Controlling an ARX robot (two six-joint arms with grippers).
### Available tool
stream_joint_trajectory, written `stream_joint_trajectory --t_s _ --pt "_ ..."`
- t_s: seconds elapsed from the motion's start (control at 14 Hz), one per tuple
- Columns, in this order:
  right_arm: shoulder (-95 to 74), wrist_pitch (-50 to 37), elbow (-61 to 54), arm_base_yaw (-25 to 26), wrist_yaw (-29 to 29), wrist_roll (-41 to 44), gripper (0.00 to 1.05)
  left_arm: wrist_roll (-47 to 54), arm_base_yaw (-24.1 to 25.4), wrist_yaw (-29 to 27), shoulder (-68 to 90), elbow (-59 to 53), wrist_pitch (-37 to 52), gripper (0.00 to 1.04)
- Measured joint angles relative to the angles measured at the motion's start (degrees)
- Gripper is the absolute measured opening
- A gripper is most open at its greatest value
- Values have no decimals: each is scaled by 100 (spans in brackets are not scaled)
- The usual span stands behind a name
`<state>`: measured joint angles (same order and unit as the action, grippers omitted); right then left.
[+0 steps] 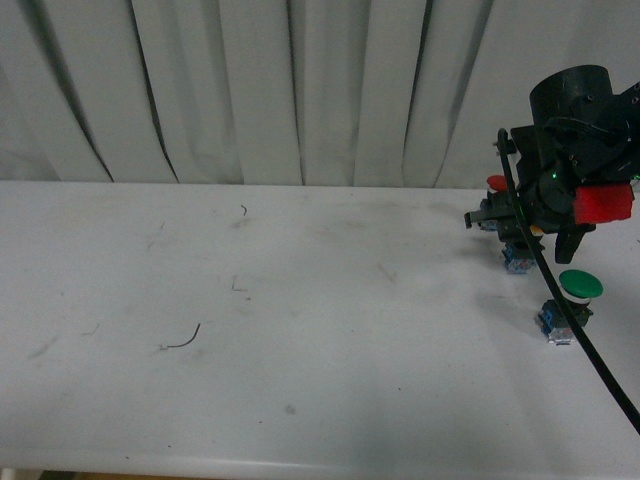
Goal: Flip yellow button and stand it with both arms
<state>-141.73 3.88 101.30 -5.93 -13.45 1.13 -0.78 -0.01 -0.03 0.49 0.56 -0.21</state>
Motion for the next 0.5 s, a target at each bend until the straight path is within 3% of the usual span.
stream_joint_trajectory --t_s 0.07,0.5 --pt "0 -4 0 0 0 0 34 0 0 0 0 0 -2 98" --pt "0 -24 0 0 26 24 98 0 0 0 0 0 -2 98"
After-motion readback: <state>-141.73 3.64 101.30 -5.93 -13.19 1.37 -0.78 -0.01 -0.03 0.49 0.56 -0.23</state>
